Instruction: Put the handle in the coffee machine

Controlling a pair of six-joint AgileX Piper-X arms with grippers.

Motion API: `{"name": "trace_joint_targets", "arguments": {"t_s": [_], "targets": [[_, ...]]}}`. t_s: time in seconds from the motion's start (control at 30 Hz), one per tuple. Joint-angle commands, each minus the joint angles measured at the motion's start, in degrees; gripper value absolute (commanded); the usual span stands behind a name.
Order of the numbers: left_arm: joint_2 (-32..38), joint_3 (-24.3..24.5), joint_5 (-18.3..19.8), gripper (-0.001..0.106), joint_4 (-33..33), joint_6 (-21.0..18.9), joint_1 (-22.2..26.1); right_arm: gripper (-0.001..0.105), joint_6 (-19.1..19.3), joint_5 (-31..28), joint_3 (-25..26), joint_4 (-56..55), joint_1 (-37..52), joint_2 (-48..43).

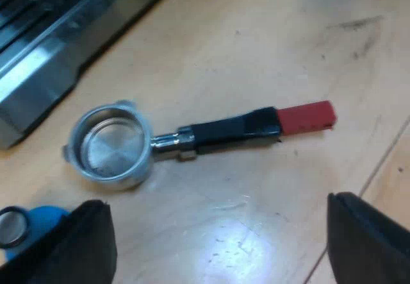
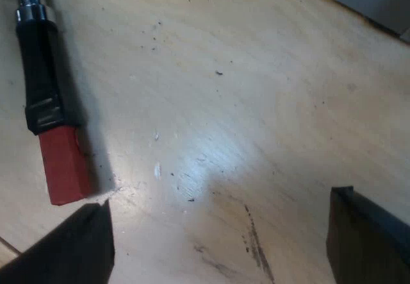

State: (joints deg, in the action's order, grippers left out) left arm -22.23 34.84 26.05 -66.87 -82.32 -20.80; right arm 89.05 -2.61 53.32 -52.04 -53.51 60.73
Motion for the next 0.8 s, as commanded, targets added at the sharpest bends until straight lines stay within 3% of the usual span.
{"name": "trace_joint_targets", "arguments": {"t_s": [0.03,0.27,0.33,0.5,0.6,0.8], "targets": [[-1.6,0.0,3.4,0.07,0.0,1.4,-0.4,0.07,-0.2,0.0,-0.1,0.4,-0.1,0.7],[-6.2,0.0,4.6,0.07,0.7,5.2,-0.4,0.068,-0.4,2.2,-0.1,4.9,-1.8,9.8],[-7.0,0.0,4.6,0.07,0.7,5.5,-0.4,0.059,-0.2,2.6,-0.1,5.8,-2.5,11.6],[-8.5,-1.9,4.6,0.07,1.6,5.5,-0.4,0.018,-1.8,2.6,-0.1,7.1,-2.9,16.7],[-8.5,-3.5,4.2,0.07,3.4,5.5,-0.4,0.0,-1.9,3.0,-0.1,7.4,-2.9,18.7],[-8.5,-3.7,4.2,0.07,5.6,5.5,-0.4,0.0,-3.2,3.1,0.2,7.9,-2.9,21.8]]}}
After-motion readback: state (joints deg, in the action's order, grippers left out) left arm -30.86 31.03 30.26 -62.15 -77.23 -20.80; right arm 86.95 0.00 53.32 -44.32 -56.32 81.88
